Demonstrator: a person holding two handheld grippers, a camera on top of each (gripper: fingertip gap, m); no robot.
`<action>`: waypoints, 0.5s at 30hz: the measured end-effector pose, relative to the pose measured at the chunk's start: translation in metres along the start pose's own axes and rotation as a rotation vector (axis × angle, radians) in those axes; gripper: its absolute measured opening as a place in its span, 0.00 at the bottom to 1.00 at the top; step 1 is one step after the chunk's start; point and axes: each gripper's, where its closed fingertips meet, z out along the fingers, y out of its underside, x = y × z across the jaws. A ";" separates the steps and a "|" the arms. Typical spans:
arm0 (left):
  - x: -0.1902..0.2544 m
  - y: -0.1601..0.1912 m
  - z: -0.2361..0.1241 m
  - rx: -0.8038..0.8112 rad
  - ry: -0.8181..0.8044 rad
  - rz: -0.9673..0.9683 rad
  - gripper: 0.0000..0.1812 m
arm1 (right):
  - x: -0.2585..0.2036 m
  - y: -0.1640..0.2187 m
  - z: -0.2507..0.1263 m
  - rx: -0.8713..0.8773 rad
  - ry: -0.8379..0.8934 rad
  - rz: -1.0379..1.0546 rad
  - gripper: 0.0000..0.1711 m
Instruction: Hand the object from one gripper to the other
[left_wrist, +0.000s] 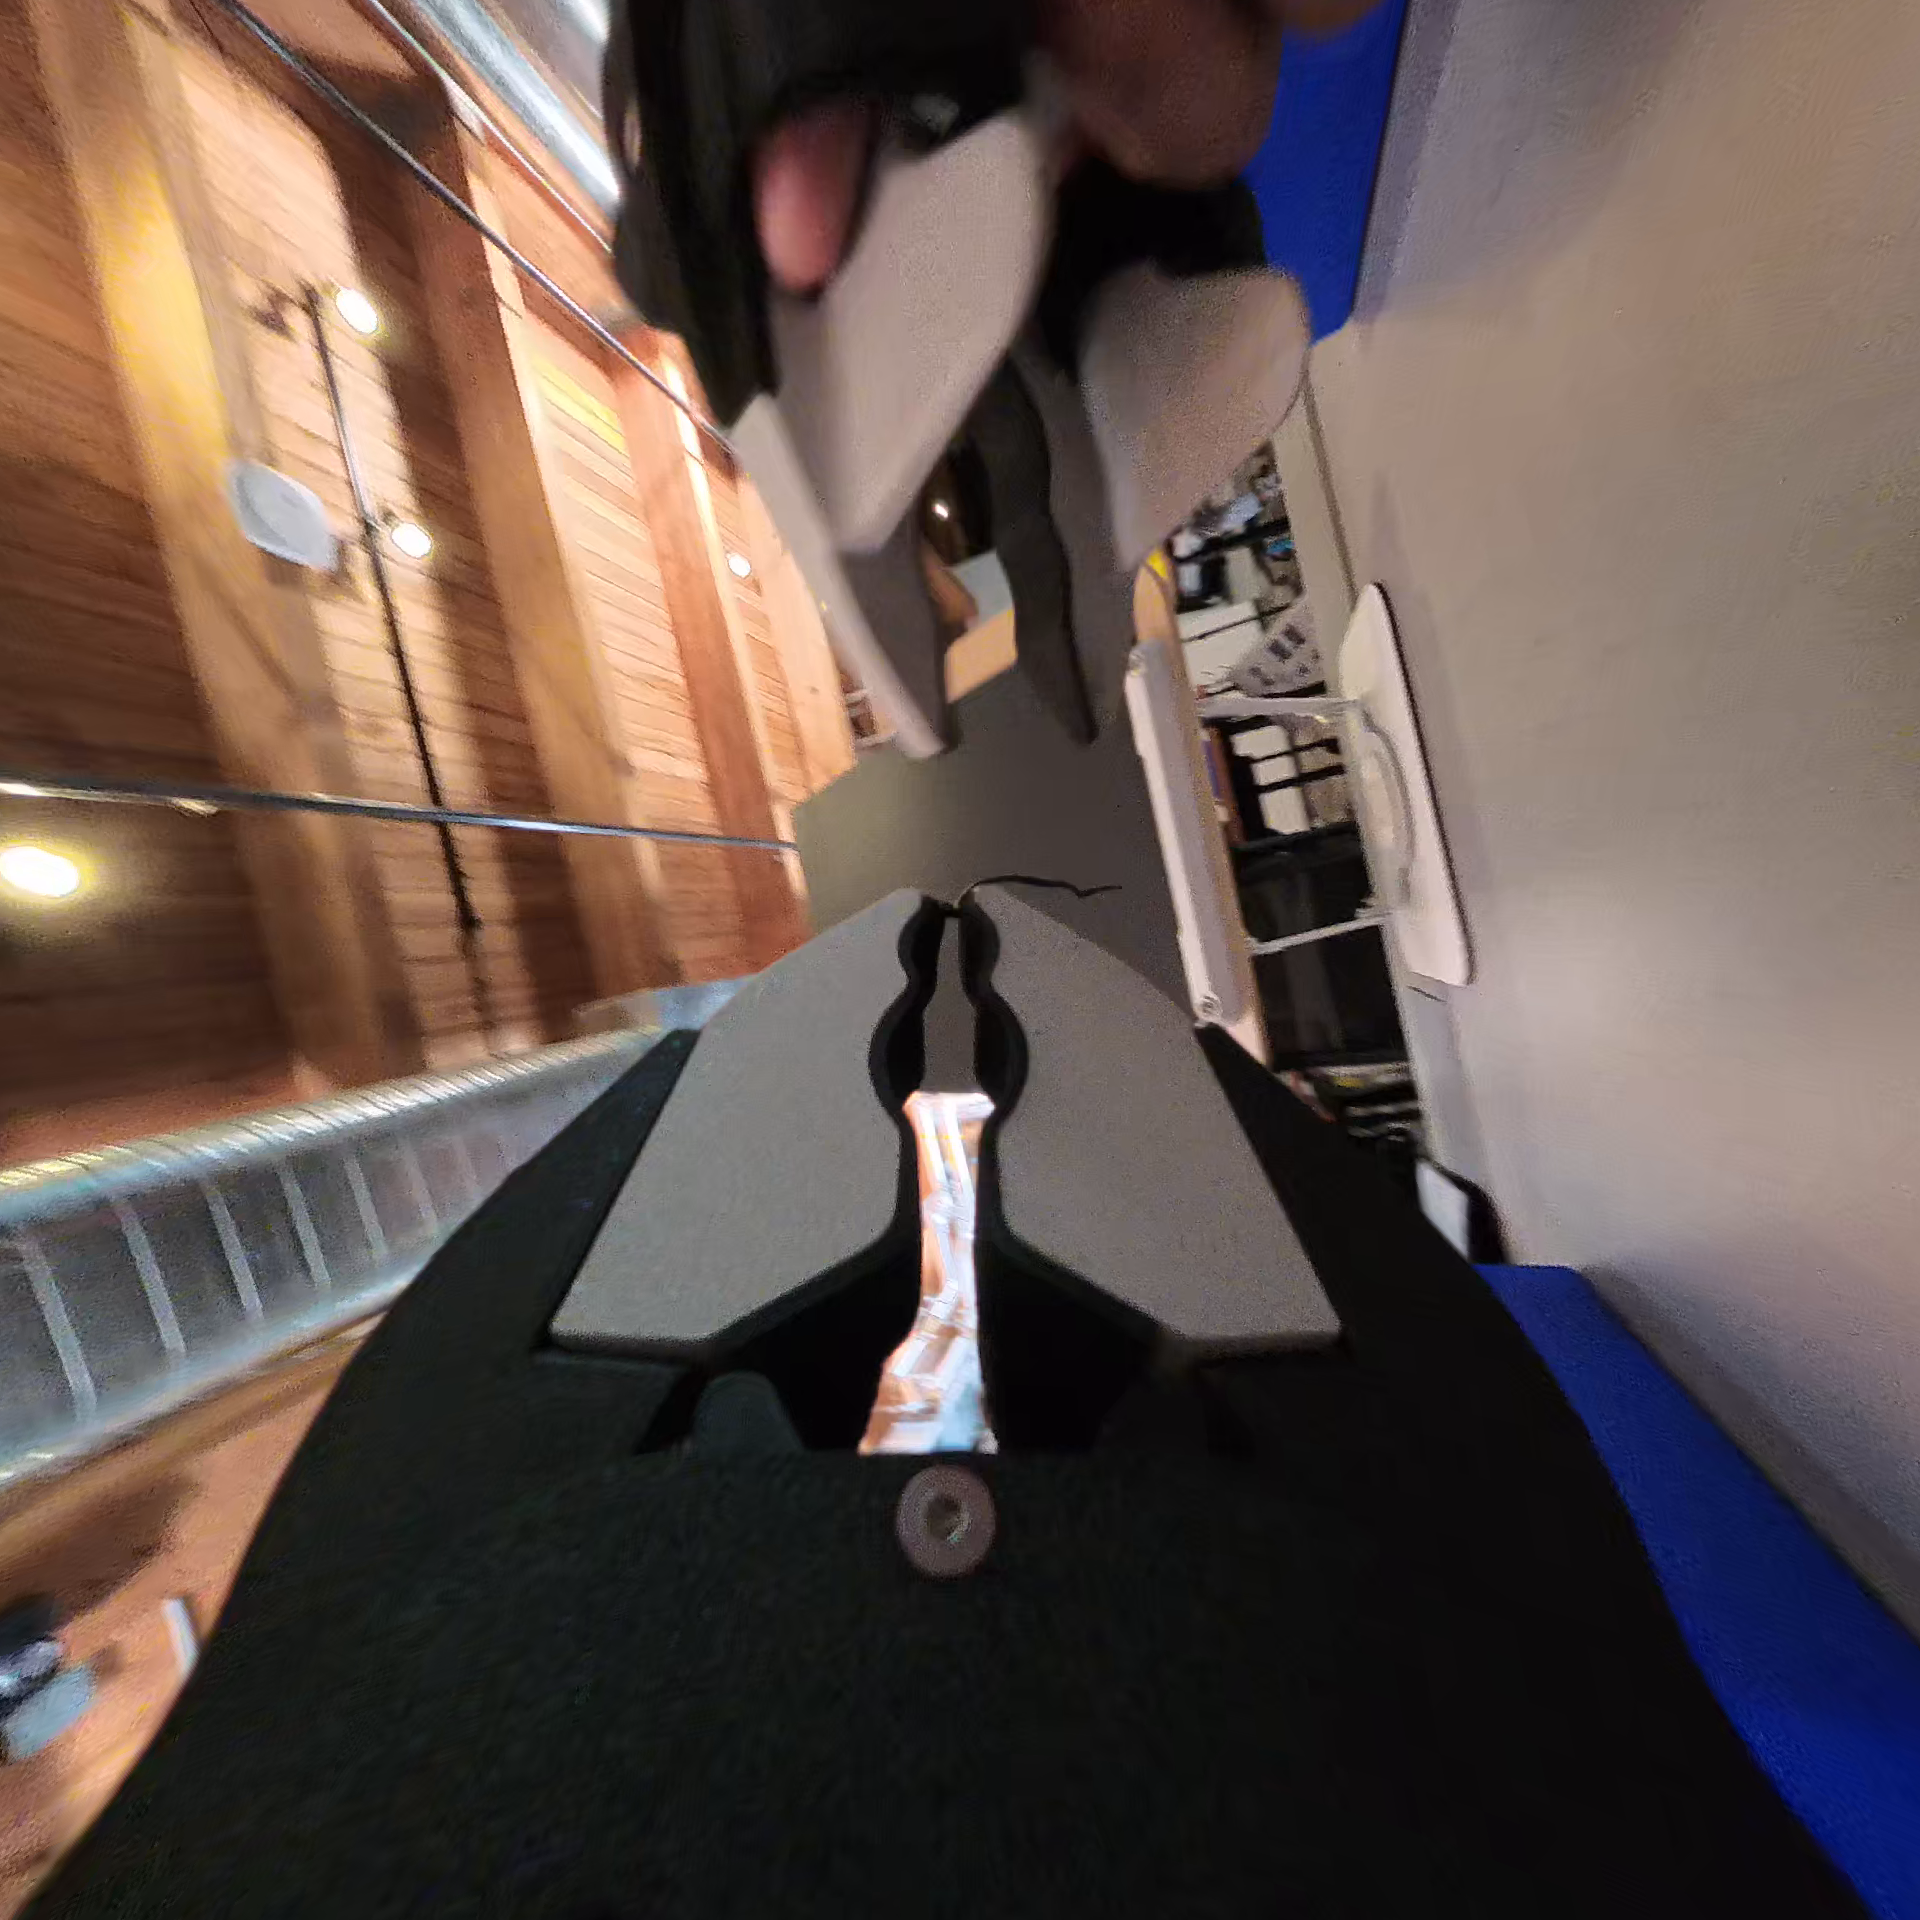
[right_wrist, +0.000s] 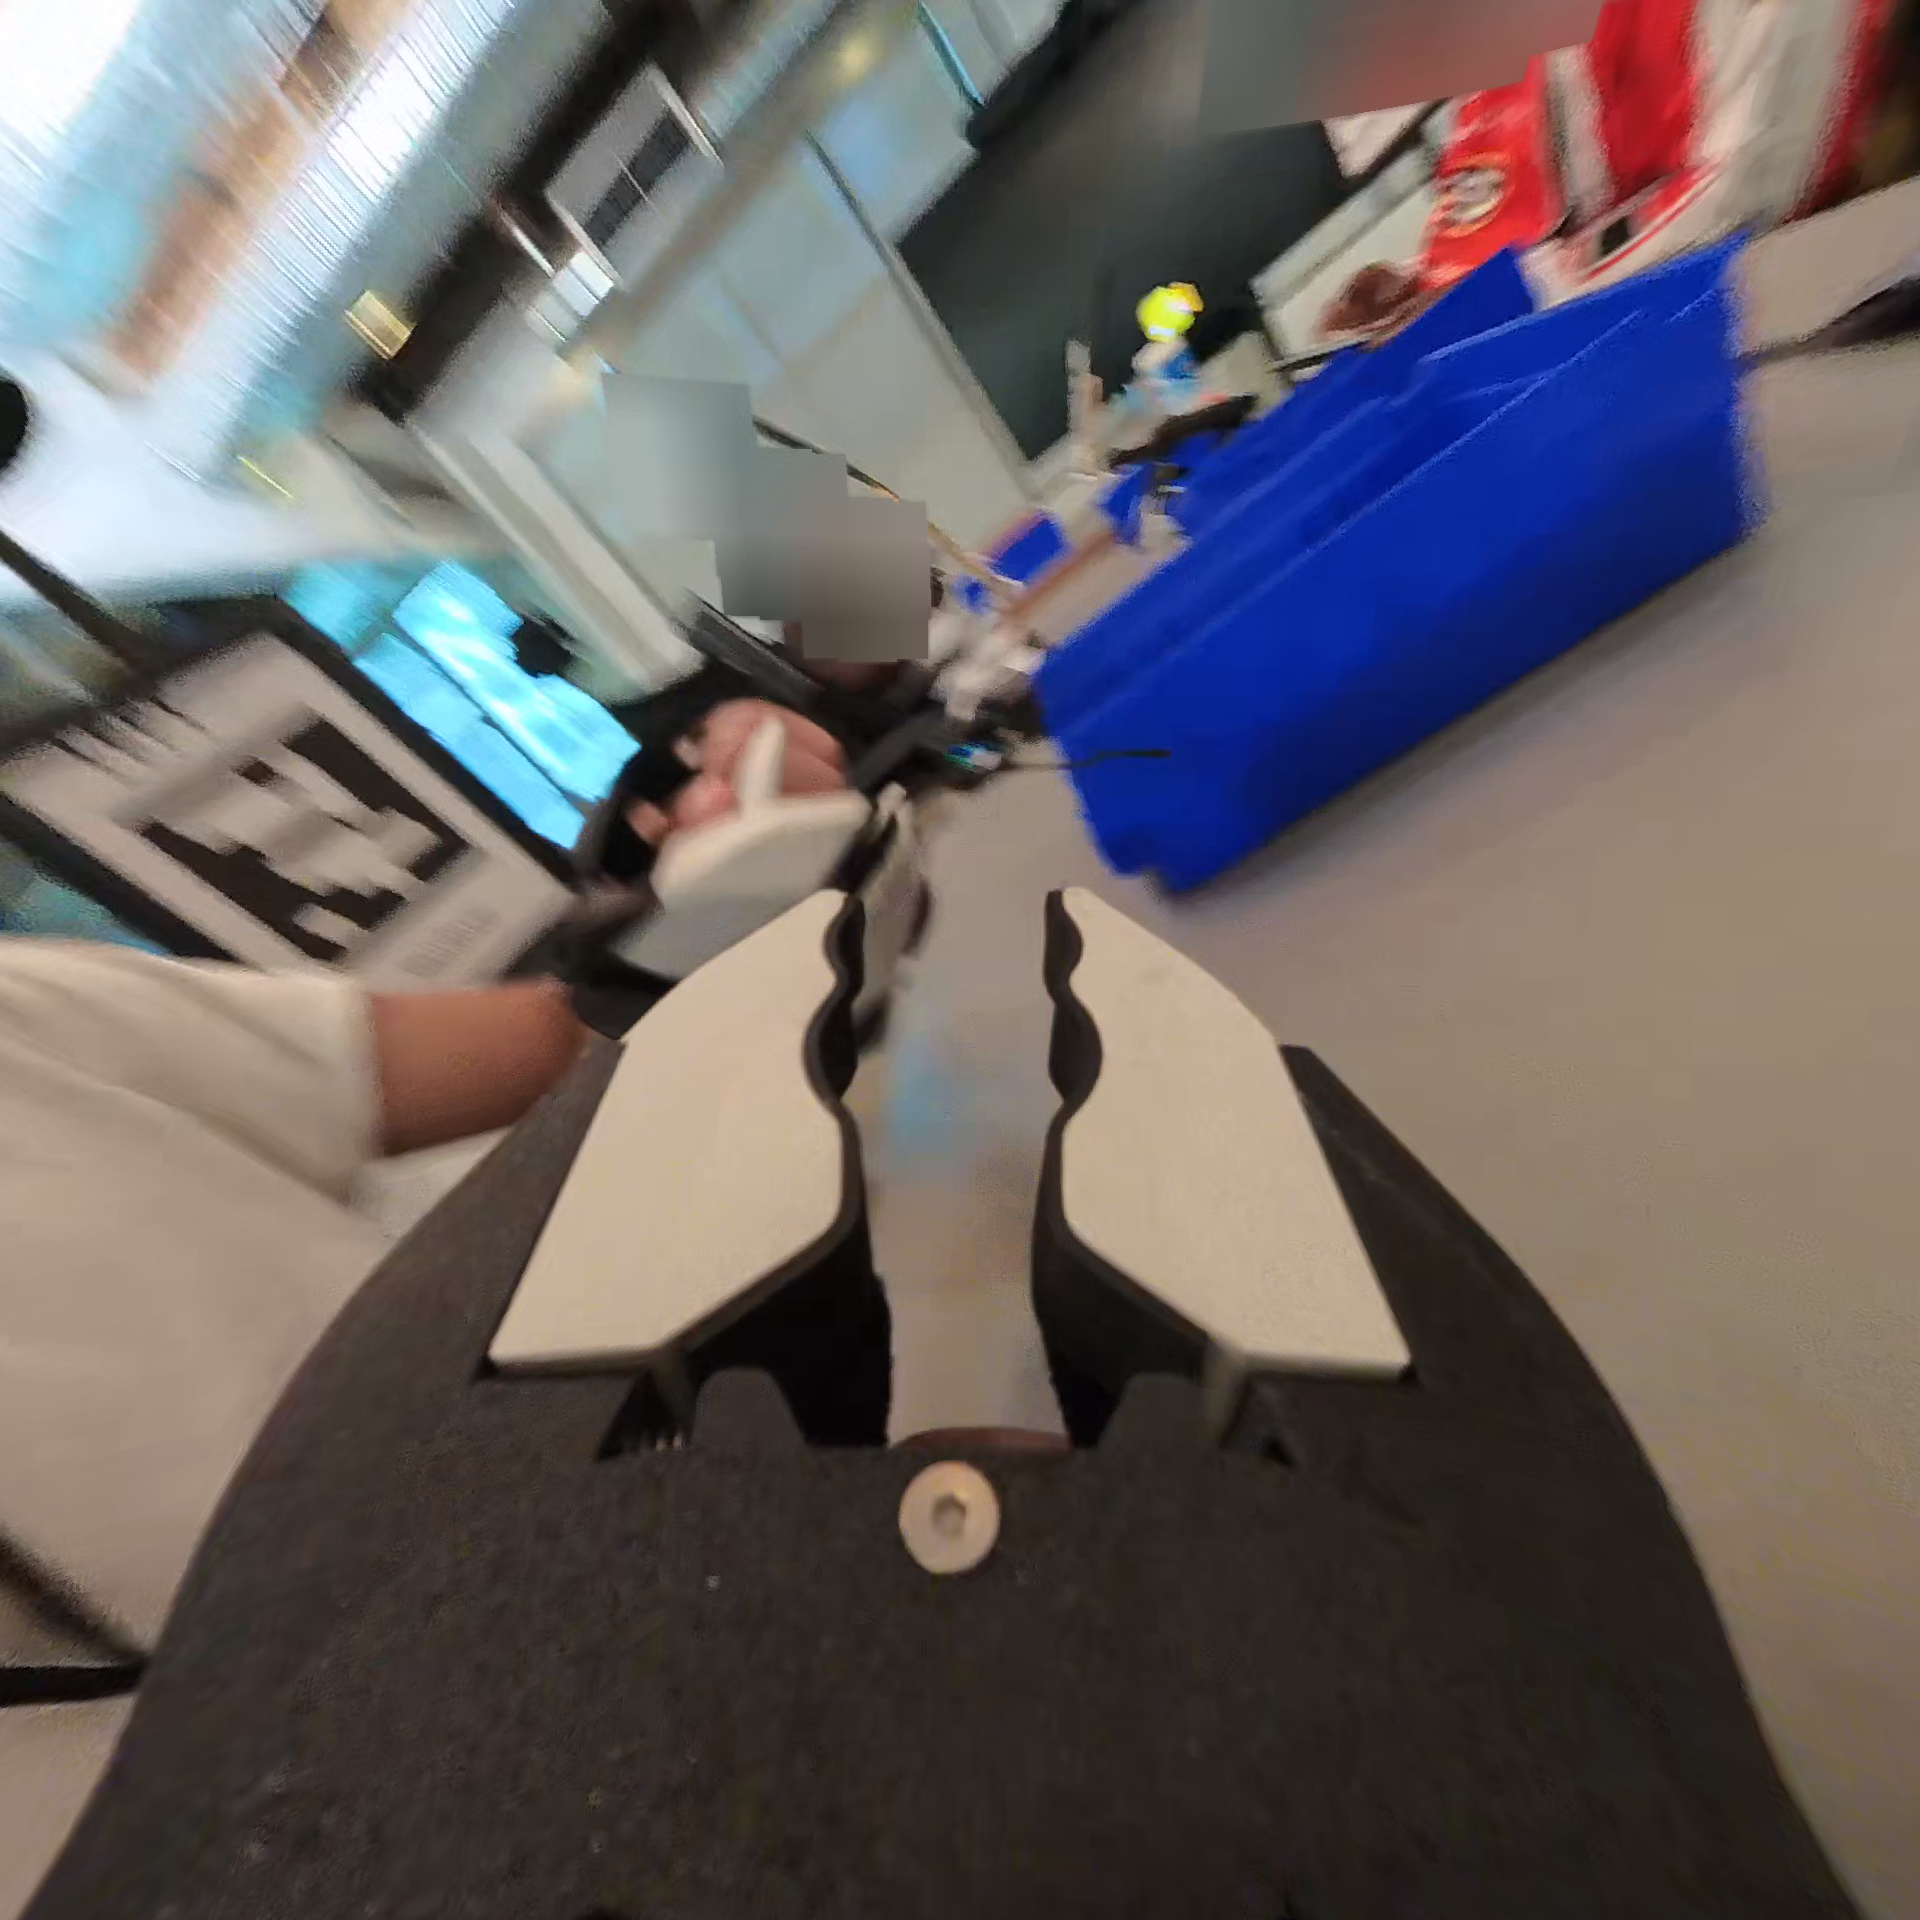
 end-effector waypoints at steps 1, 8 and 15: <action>-0.002 -0.003 -0.002 0.015 -0.029 0.033 0.02 | -0.006 -0.004 0.003 0.029 -0.077 0.130 0.22; 0.001 -0.015 -0.004 0.066 -0.048 0.118 0.02 | -0.015 -0.003 0.014 0.069 -0.329 0.517 0.16; 0.012 -0.016 0.001 0.050 -0.028 0.136 0.02 | -0.007 0.004 0.015 0.049 -0.345 0.539 0.01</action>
